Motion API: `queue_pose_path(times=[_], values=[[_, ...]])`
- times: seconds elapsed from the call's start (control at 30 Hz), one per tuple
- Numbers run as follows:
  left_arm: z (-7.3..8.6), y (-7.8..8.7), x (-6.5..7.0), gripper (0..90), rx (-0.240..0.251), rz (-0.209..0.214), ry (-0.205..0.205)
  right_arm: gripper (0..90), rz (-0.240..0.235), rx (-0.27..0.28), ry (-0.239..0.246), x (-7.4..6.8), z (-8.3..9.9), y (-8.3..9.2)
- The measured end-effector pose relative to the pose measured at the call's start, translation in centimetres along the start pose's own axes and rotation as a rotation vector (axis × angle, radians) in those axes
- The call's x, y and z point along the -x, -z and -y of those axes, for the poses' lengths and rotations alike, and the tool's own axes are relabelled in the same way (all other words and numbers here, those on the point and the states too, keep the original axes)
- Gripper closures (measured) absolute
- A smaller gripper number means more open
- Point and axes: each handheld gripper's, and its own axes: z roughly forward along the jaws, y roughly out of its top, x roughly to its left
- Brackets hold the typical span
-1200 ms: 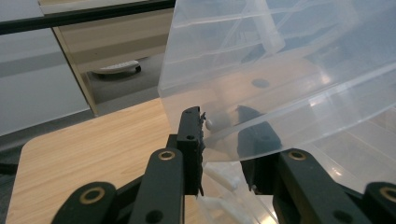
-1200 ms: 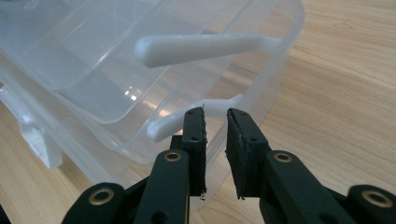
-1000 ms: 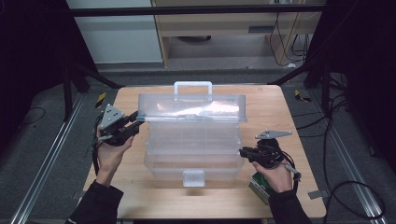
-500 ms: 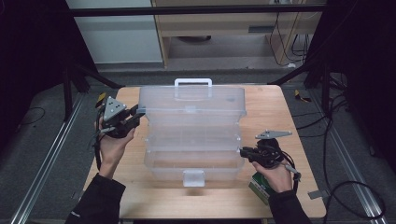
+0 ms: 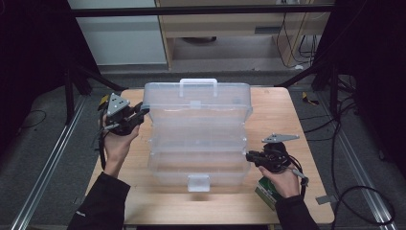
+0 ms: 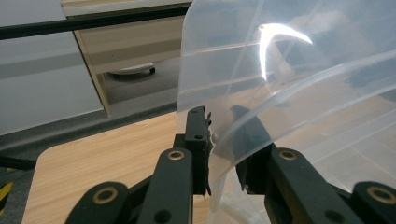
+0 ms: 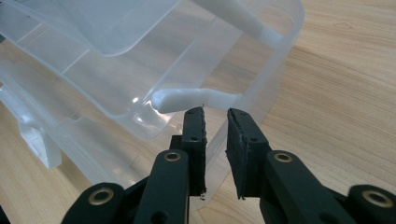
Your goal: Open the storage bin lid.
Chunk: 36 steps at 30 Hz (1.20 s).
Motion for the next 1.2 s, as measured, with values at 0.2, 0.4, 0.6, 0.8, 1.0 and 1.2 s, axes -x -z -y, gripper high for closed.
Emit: queue_pose_path(times=[0.2, 0.4, 0.6, 0.8, 1.0, 1.2], values=[[-0.4, -0.7, -0.2, 76.7, 0.009, -0.007, 0.016, 77.1, -0.002, 0.003, 0.001, 0.0, 0.0, 0.0], [-0.7, -1.1, -0.3, 77.0, 0.012, -0.02, 0.019, 76.8, 0.002, 0.003, -0.001, 0.0, 0.0, -0.1], [-1.1, -1.8, -0.6, 77.5, 0.015, -0.028, 0.034, 76.8, 0.004, 0.002, -0.001, 0.0, 0.0, -0.1], [-1.5, -2.7, -0.9, 77.9, 0.014, -0.032, 0.049, 76.5, 0.004, 0.006, 0.0, 0.0, 0.0, -0.1], [-2.0, -3.6, -1.1, 78.2, 0.006, -0.046, 0.05, 76.5, 0.004, 0.006, 0.0, 0.0, 0.0, -0.1], [-2.3, -4.4, -1.3, 78.6, 0.003, -0.06, 0.053, 76.4, 0.007, 0.006, 0.009, 0.0, 0.0, -0.1]])
